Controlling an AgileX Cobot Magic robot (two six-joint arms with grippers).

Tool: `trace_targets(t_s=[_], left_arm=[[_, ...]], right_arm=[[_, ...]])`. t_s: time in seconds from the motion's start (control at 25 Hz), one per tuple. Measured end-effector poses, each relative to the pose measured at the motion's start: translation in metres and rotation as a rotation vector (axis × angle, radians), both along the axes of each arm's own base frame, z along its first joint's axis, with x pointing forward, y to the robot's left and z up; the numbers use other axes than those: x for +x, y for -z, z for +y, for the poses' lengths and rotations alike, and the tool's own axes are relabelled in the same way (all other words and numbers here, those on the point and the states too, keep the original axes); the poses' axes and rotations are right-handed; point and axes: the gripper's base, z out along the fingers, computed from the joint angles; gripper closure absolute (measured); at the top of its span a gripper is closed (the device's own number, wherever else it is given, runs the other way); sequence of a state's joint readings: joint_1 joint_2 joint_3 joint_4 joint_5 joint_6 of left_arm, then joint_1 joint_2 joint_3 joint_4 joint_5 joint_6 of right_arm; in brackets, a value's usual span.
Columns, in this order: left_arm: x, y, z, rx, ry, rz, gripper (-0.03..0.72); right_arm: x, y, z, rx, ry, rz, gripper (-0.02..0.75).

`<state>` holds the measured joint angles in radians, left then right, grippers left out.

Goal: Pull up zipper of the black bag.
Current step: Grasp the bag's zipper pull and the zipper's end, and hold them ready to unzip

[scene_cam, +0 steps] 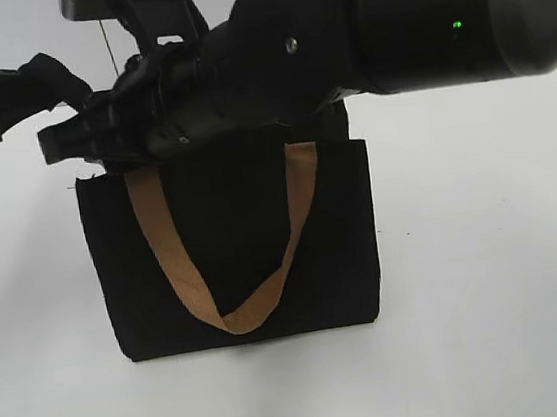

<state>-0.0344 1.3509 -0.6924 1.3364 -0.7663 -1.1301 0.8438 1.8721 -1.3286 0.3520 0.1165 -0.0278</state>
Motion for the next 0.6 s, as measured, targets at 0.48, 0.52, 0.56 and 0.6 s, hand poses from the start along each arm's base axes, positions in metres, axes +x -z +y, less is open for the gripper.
trace_targets(t_s=[0.48,0.52,0.56,0.6], left_arm=[[-0.0003,-0.0034,-0.0014,-0.047,0.007,-0.006,0.668],[-0.0005,-0.0038,-0.0017,-0.051,0.011,-0.008,0.668],[-0.0007,-0.0041,-0.0020,-0.055,0.014,-0.009,0.668],[-0.0009,-0.0043,-0.0023,-0.058,0.018,-0.010,0.668]], right_arm=[[-0.0029,0.0035,-0.0002,-0.018,-0.008,0.045,0.514],[-0.0029,0.0035,-0.0002,-0.018,-0.008,0.045,0.538],[-0.0029,0.0035,-0.0002,-0.017,-0.007,0.045,0.582],[-0.0029,0.0035,-0.0002,-0.017,-0.007,0.045,0.643]])
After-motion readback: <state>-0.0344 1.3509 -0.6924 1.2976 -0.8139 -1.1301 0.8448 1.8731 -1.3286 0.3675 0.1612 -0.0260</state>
